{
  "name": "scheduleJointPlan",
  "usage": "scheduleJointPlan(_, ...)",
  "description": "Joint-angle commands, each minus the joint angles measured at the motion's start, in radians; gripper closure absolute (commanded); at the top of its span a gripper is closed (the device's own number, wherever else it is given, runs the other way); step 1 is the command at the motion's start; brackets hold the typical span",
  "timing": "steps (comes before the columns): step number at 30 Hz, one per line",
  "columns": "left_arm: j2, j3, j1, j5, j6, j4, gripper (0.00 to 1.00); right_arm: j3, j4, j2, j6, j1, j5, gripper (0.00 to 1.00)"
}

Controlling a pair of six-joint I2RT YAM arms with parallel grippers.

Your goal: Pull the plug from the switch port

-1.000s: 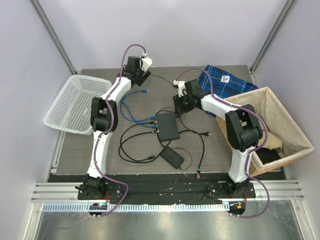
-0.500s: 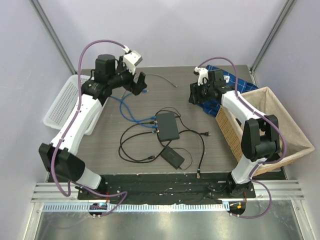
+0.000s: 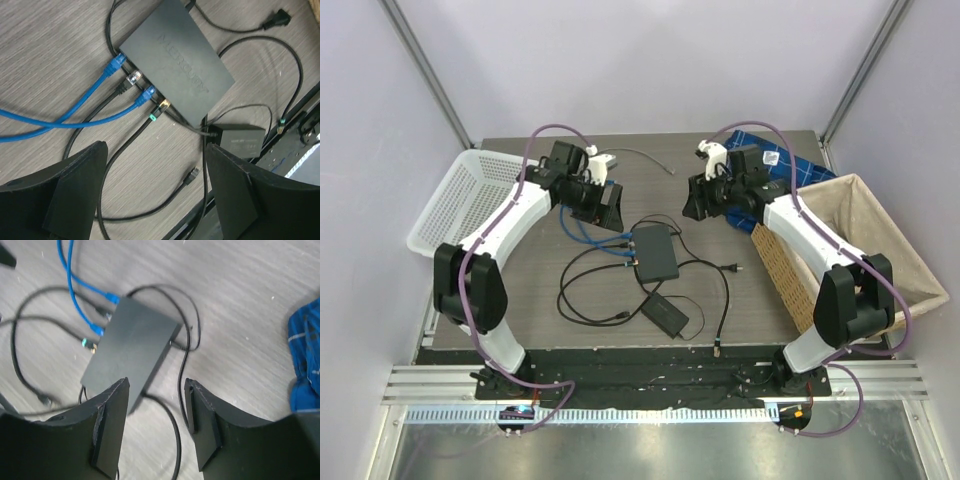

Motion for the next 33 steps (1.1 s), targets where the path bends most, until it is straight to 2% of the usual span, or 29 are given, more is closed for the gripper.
scheduleJointPlan(1,-0.025,-0.025,0.005,0.013,-0.095,0.159,0.17,0.111,-0.211,0.016,-0.117,0.026,0.033,0.44)
scheduleJointPlan(3,0.031,-0.012,0.008,-0.008,-0.119,0.170,0.18,0.146,-0.278,0.048,-0.102,0.044,0.027,0.44)
scheduleJointPlan(5,0.070,-0.008,0.022,0.014,-0.123,0.181,0.21,0.151,-0.259,0.071,-0.089,0.065,0.037,0.44)
scheduleJointPlan(10,0.118,-0.055,0.028,0.033,-0.147,0.297,0.23,0.159,-0.173,0.125,-0.021,0.171,0.239,0.36)
scheduleJointPlan(13,0.158,-0.018,0.029,0.042,-0.108,0.294,0.24,0.218,-0.199,0.169,-0.032,0.190,0.211,0.36)
scheduleJointPlan(15,0.167,-0.032,0.029,0.041,-0.101,0.345,0.24,0.248,-0.243,0.211,-0.071,0.190,0.122,0.36)
scheduleJointPlan(18,0.187,-0.032,0.029,0.061,-0.095,0.383,0.24,0.281,-0.253,0.249,-0.063,0.193,0.085,0.44)
scheduleJointPlan(19,0.213,-0.022,0.031,0.074,-0.094,0.379,0.25,0.283,-0.250,0.260,-0.054,0.191,0.076,0.54)
scheduleJointPlan(22,0.262,0.026,0.034,0.078,-0.101,0.354,0.29,0.281,-0.234,0.309,-0.034,0.194,0.059,0.68)
scheduleJointPlan(25,0.279,0.035,0.039,0.030,-0.103,0.351,0.31,0.237,-0.173,0.326,-0.011,0.194,0.059,0.69)
scheduleJointPlan(30,0.284,-0.003,0.074,0.088,-0.135,0.377,0.32,0.177,-0.099,0.327,-0.020,0.208,-0.001,0.71)
scheduleJointPlan(32,0.290,0.003,0.077,0.087,-0.138,0.371,0.32,0.185,-0.093,0.349,-0.033,0.210,-0.082,0.76)
scheduleJointPlan(33,0.294,0.008,0.077,0.064,-0.150,0.359,0.32,0.195,-0.096,0.355,-0.074,0.217,-0.107,0.84)
